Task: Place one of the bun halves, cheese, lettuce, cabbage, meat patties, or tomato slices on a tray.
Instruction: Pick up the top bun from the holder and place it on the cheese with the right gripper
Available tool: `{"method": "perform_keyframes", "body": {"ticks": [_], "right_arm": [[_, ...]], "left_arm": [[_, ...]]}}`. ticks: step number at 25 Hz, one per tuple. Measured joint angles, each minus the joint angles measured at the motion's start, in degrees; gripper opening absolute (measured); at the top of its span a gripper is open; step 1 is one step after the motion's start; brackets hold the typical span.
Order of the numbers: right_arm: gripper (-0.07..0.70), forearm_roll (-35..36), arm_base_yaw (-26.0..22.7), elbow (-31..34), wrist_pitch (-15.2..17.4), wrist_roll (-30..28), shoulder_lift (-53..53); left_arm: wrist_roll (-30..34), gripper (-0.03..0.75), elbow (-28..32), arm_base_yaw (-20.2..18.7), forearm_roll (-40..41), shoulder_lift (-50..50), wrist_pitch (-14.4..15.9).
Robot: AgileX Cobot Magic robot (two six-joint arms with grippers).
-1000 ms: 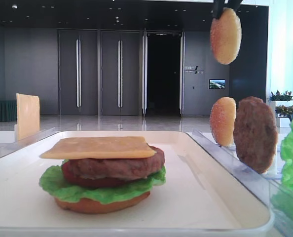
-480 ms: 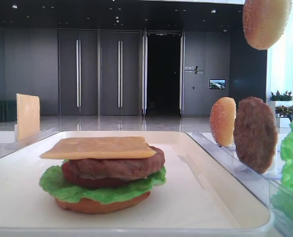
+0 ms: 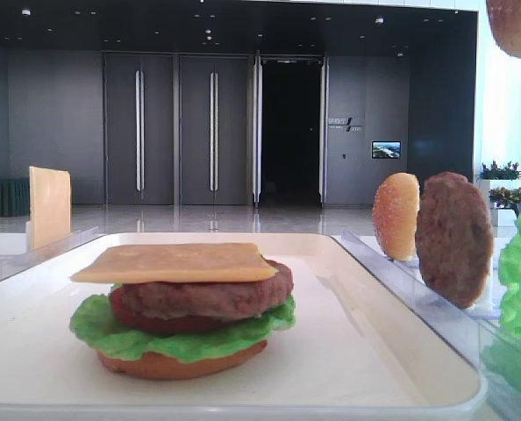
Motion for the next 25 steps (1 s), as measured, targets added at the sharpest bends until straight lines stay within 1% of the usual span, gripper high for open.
{"method": "perform_keyframes", "body": {"ticks": [5, 9, 15, 20, 22, 25], "right_arm": [[0.151, -0.2, 4.2, 2.4, 0.1, 3.4, -4.6], [0.151, -0.3, 8.5, 3.4, 0.0, 6.5, -6.2], [0.151, -4.5, 15.2, 6.8, 0.0, 11.4, -6.4], [0.151, -2.5, 17.1, 6.9, -0.1, 11.4, -6.4], [0.151, -0.8, 17.1, 6.9, -1.6, 10.4, -6.4], [0.151, 0.6, 17.0, 7.9, -7.0, 9.5, -6.4]], "left_arm": [[0.0, -0.001, 0.0, 0.0, 0.0, 0.0, 0.0], [0.0, -0.001, 0.0, 0.0, 0.0, 0.0, 0.0], [0.0, -0.001, 0.0, 0.0, 0.0, 0.0, 0.0], [0.0, -0.001, 0.0, 0.0, 0.0, 0.0, 0.0], [0.0, -0.001, 0.0, 0.0, 0.0, 0.0, 0.0], [0.0, -0.001, 0.0, 0.0, 0.0, 0.0, 0.0]]}}
